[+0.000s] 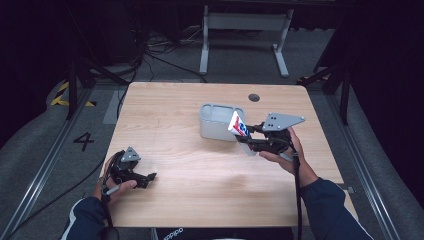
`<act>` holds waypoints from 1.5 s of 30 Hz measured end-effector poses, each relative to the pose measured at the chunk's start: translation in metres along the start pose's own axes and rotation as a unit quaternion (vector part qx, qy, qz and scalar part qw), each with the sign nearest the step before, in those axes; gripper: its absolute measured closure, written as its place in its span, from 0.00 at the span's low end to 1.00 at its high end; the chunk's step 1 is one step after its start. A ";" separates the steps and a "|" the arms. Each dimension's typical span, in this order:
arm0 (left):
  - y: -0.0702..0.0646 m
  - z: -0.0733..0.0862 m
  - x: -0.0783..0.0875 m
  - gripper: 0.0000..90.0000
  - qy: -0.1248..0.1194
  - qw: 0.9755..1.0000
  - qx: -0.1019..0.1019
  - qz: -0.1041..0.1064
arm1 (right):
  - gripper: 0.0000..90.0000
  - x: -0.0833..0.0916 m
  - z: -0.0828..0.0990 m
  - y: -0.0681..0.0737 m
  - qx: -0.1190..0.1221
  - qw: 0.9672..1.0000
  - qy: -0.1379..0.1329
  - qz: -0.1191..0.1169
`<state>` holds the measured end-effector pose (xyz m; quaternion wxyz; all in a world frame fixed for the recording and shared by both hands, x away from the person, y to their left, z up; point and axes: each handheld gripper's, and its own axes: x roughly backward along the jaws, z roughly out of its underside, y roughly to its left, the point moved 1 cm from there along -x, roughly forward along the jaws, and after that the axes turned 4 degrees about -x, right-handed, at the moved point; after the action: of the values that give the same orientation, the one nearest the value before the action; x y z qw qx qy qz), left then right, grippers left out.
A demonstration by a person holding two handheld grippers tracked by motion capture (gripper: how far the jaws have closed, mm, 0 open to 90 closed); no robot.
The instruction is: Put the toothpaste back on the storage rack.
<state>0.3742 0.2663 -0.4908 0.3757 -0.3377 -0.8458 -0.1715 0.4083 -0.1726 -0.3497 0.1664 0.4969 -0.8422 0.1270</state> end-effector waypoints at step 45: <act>0.000 0.000 0.001 0.01 0.002 1.000 -0.001 0.002 | 0.70 -0.073 -0.060 -0.060 -0.039 0.998 -0.039 0.028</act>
<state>0.3737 0.2665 -0.4902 0.3770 -0.3391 -0.8445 -0.1720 0.5032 -0.1208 -0.3219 0.1492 0.4709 -0.8659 0.0794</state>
